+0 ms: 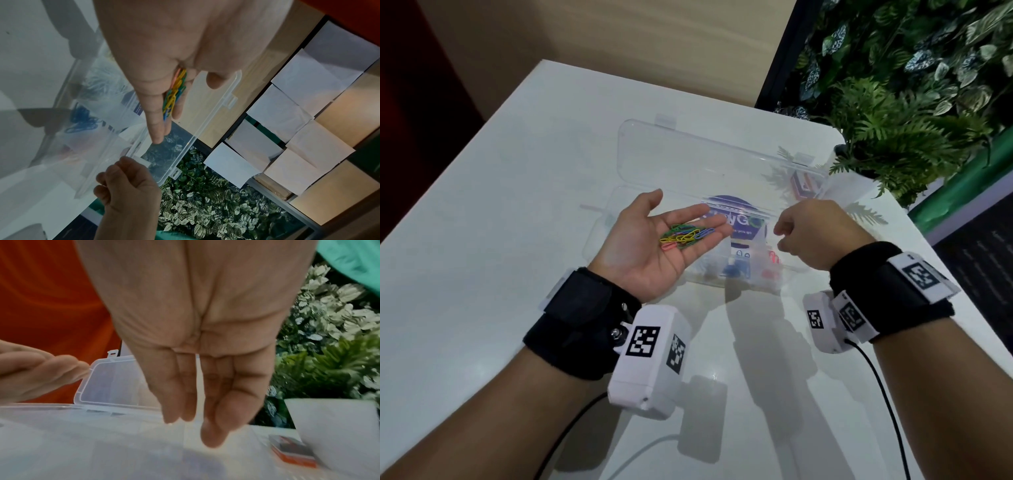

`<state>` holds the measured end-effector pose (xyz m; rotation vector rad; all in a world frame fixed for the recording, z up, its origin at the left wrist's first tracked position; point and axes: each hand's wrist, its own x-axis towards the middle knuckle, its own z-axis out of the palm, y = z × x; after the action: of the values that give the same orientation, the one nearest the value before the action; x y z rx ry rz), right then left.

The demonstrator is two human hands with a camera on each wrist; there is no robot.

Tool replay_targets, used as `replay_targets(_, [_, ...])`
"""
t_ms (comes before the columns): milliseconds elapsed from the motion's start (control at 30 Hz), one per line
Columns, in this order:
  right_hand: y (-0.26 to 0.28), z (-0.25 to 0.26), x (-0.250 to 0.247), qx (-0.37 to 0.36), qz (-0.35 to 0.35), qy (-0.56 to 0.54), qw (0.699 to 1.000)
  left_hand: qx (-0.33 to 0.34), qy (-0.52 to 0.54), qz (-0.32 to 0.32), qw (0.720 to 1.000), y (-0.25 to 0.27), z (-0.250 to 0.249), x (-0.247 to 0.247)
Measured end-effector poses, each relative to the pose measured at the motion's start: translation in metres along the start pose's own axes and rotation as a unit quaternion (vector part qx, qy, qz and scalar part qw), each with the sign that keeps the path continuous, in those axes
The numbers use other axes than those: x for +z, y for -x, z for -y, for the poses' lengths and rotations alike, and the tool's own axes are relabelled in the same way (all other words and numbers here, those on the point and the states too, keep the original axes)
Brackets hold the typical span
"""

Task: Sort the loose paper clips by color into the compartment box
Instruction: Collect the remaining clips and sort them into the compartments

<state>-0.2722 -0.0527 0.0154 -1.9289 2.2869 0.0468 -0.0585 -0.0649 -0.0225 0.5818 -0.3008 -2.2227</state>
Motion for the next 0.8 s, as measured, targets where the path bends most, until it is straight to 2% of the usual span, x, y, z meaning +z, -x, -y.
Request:
replay_targets(67, [0.003,0.005,-0.004,-0.033,-0.052,-0.027,0.998,0.004,0.003,0.003,1.000,-0.001,0.001,-0.001])
replay_targets(133, [0.011,0.021,-0.010,-0.096,-0.096,-0.094,0.986,0.003,-0.001,0.006,1.000,-0.002,0.002,-0.001])
replay_targets(200, [0.020,0.040,-0.015,-0.160,-0.081,-0.136,0.974,0.002,-0.002,0.014,1.000,-0.002,0.004,0.000])
replay_targets(300, [0.021,0.060,-0.011,-0.206,-0.029,-0.082,0.975,-0.002,-0.007,0.040,0.999,-0.002,0.005,-0.001])
replay_targets(367, [0.018,0.064,-0.009,-0.203,-0.017,-0.063,0.977,-0.002,-0.004,0.043,0.999,-0.002,0.004,-0.003])
replay_targets(600, [0.013,0.062,-0.011,-0.199,-0.024,-0.104,0.974,0.001,-0.038,0.025,0.999,-0.004,-0.003,-0.006])
replay_targets(733, [0.004,0.043,-0.010,-0.136,-0.088,-0.142,0.977,0.012,-0.031,0.013,0.999,-0.003,-0.009,-0.007])
replay_targets(800, [0.000,0.034,-0.005,-0.098,-0.080,-0.113,0.985,0.012,-0.018,0.015,1.000,-0.003,-0.011,-0.009])
